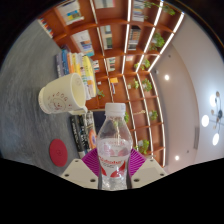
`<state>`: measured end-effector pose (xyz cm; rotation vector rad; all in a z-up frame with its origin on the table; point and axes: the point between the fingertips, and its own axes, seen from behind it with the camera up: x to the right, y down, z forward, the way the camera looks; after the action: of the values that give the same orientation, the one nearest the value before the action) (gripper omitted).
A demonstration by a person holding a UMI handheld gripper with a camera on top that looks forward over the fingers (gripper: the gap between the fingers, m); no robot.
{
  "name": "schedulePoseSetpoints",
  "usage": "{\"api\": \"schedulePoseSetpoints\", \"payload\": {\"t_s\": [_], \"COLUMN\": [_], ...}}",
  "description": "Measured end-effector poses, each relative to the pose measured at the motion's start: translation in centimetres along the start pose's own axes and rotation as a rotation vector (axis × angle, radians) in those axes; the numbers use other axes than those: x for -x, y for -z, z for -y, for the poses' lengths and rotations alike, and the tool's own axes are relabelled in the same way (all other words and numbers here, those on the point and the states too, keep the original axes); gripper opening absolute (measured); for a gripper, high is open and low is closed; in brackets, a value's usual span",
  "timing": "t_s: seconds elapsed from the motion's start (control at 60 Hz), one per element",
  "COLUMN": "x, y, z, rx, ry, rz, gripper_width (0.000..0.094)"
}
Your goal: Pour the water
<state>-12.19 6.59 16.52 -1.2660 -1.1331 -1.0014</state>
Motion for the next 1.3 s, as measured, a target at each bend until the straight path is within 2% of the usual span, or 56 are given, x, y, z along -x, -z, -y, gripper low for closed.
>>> {"api": "schedulePoseSetpoints", "payload": {"t_s": [0.333,0.483,0.733,0.883,1.067,1.15,1.3], "x": [-2.0,-3.1,-1.8,-2.5,-2.4,-2.2,-0.2], "y": [-4.1,-4.8,-5.4,-4.6,-3.9,-4.1,-4.5], "z": [4.9,8.1,8.2,8.1,5.8,5.3,3.5], "rx": [-0.05,-0.105,-0.098,-0.135,-0.092,-0.103,-0.083], "ry": [0.707,0.934,0.925,0.689,-0.035,-0.403,-0.975], "rz": [-0.106,-0.216,-0.193,-0.173,0.001,0.09,0.189], "gripper_width": [0.0355,0.0357,0.0356,0.0358,0.0374,0.0386,0.0385]}}
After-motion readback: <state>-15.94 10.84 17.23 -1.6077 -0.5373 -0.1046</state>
